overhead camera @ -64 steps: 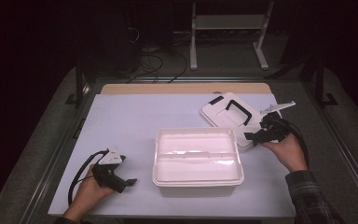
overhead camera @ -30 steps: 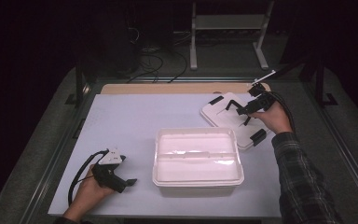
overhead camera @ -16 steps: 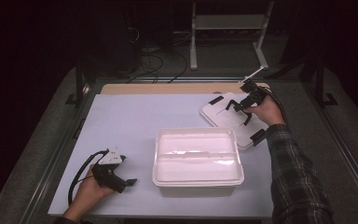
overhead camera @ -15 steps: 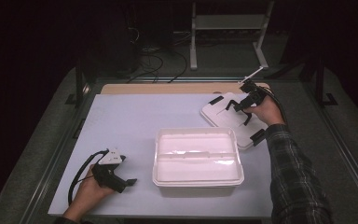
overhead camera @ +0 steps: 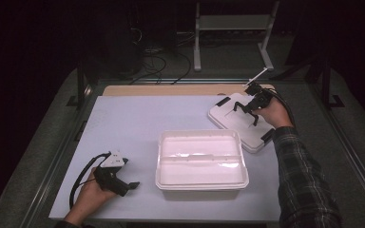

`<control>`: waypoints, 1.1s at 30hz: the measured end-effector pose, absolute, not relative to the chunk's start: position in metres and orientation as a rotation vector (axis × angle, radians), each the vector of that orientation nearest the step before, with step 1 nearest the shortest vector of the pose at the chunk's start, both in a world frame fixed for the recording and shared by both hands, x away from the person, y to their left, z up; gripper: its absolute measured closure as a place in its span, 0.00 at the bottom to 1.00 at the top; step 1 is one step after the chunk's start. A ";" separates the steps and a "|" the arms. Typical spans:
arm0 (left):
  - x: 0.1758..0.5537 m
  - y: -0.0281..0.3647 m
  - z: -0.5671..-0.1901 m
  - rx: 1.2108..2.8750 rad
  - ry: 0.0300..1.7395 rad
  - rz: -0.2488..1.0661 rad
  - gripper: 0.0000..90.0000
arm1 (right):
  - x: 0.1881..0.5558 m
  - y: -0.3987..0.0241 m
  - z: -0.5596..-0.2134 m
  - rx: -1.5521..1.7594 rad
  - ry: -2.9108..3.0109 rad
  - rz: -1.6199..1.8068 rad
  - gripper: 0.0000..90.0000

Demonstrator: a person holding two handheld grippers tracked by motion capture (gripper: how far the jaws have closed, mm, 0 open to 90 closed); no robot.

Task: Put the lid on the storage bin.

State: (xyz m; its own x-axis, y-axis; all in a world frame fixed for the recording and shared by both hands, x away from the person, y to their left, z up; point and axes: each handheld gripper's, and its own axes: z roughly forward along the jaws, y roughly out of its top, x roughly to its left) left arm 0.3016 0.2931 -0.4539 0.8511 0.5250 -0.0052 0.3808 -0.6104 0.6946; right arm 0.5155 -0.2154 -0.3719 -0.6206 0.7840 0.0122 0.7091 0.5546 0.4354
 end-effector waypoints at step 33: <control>0.302 0.293 -0.454 2.296 0.654 0.258 0.00 | 0.464 -0.213 -0.229 0.968 2.663 0.785 0.94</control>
State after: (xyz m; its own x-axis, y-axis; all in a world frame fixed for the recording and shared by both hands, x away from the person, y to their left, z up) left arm 0.3015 0.2930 -0.4540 0.8508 0.5254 -0.0048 0.3804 -0.6096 0.6955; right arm 0.4641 -0.2126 -0.2291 -0.7653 0.6436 -0.0074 0.5367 0.6443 0.5448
